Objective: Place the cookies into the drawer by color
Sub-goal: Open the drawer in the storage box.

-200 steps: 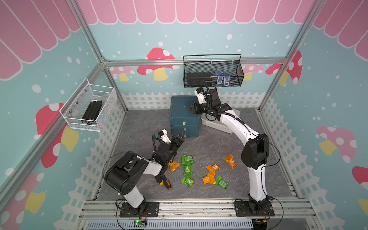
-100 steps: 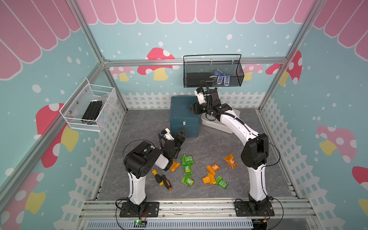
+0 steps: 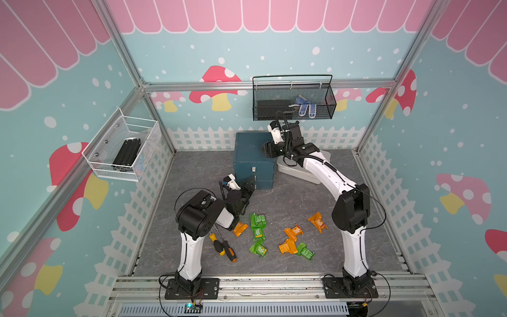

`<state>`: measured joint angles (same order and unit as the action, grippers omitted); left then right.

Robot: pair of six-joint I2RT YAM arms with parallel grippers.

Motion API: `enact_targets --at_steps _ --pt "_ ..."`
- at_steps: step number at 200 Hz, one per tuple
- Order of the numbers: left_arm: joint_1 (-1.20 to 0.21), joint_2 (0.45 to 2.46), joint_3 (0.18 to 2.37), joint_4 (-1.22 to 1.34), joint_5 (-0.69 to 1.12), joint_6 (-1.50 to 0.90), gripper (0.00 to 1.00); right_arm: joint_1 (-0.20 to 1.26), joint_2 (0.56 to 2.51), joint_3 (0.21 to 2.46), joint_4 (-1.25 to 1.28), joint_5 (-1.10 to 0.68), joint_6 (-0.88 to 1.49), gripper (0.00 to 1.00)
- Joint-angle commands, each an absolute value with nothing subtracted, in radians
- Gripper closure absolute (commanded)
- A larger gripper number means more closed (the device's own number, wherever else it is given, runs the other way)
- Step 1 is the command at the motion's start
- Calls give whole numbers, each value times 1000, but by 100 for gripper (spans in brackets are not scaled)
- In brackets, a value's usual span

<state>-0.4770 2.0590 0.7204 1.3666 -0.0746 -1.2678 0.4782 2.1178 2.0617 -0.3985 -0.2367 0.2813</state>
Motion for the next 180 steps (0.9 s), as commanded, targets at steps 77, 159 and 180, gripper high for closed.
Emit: enact_targets --at_steps 77,159,180 --pt "-577 1846 422 1419 -73 -1258 100 477 2154 2062 -470 -211 285 30" --pt "-661 1697 237 1419 -130 -1241 100 477 2142 2057 -479 -224 301 30" --pt "-667 1661 225 1399 -112 -1238 100 477 2143 2058 -480 -221 301 30"
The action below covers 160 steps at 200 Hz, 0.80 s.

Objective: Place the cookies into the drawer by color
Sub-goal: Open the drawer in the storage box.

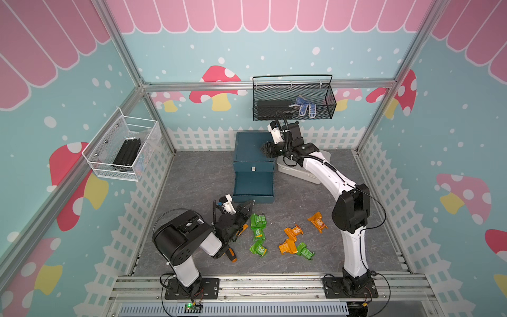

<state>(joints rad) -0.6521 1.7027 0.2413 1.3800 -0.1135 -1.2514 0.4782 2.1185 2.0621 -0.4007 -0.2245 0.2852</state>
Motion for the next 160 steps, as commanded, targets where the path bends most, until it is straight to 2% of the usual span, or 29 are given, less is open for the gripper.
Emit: enact_targets --at_steps 1,22,33,53,64,79,94,134,160 --pt "-667 1660 226 1396 -110 -1239 100 477 2143 2058 -479 -221 301 30" --pt "-664 1703 245 1416 -70 -1258 100 477 2144 2061 -483 -224 301 29" --pt "-659 1712 243 1420 -68 -1262 87 477 2143 2063 -489 -223 301 29" --pt "-645 1703 237 1421 -71 -1255 80 479 2139 2060 -492 -230 302 30" --pt "-639 1688 234 1420 -73 -1242 68 479 2135 2058 -494 -233 302 29" --pt "-639 1672 231 1419 -68 -1230 45 480 2130 2056 -494 -233 301 29" --pt "-636 1672 229 1420 -63 -1240 29 480 2128 2066 -495 -230 298 29" --pt "-620 1664 229 1406 -8 -1212 18 480 2122 2098 -502 -252 302 28" --pt "-618 1546 243 1173 14 -1155 15 480 2097 2116 -506 -266 293 27"
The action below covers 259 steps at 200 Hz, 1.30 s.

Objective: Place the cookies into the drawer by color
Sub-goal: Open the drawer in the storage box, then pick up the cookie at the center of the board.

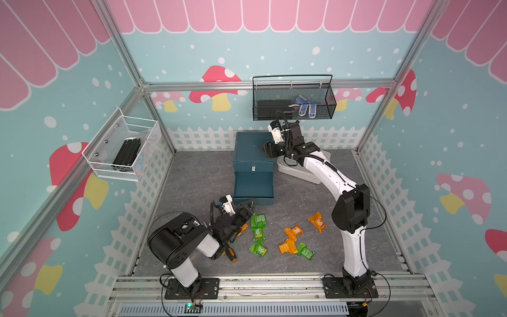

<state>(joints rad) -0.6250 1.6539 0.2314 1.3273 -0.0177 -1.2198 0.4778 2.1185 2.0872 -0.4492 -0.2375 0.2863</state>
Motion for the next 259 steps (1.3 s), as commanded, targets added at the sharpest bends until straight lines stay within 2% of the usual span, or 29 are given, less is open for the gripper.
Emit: enact_targets --at_steps 1,42,87,126,143,163,190,259 --pt "-618 1540 243 1161 13 -1151 15 480 2094 2116 -506 -267 293 27" --pt "-635 1256 280 678 -47 -1029 12 481 1955 1986 -455 -279 291 25" --pt "-658 1092 365 298 -44 -913 12 501 1719 1709 -396 -242 291 25" --pt "-825 969 512 -200 -312 -806 16 511 1452 1319 -293 -182 357 24" --pt "-878 994 561 -273 -314 -785 18 514 1356 1194 -258 -180 392 25" --pt "-962 1082 635 -355 -419 -774 18 524 1251 1061 -232 -164 426 25" --pt "-1039 1215 720 -385 -476 -765 18 529 1142 893 -190 -143 485 25" --pt "-1065 1512 843 -361 -541 -767 16 531 1001 668 -118 -146 518 25"
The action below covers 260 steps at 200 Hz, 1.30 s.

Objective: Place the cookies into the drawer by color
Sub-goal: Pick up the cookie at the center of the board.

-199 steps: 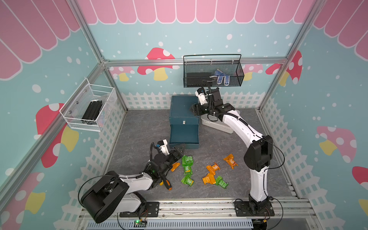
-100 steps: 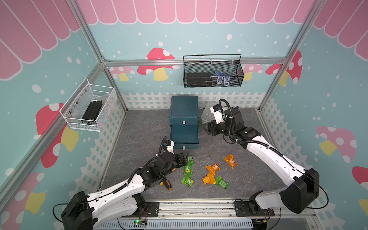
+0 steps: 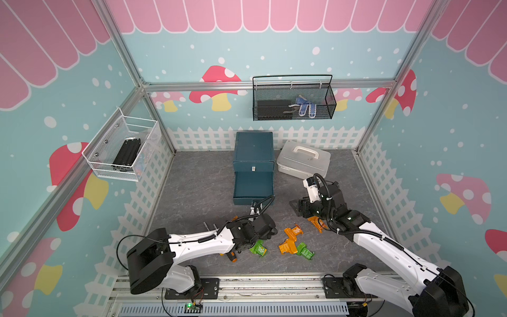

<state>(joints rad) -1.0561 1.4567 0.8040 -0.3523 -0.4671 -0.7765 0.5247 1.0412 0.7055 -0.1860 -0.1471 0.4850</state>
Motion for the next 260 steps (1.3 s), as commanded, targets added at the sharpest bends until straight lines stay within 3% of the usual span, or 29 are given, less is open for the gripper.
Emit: enact_targets --at_steps 1,65,184,210,237,260 --pt "-1065 1515 843 -359 -543 -768 16 531 1000 668 -118 -146 518 25" --pt "-1062 1620 805 -154 -614 -743 17 530 897 591 -123 -140 527 25" --pt "-1018 1786 816 -66 -652 -708 24 531 823 544 -146 -99 518 25" --pt "-1015 1808 823 -68 -651 -695 30 530 819 539 -146 -94 517 25" --pt "-1015 1840 840 -86 -650 -693 46 531 812 538 -150 -90 515 26" --pt "-1017 1851 850 -101 -654 -696 48 529 802 536 -153 -88 515 26"
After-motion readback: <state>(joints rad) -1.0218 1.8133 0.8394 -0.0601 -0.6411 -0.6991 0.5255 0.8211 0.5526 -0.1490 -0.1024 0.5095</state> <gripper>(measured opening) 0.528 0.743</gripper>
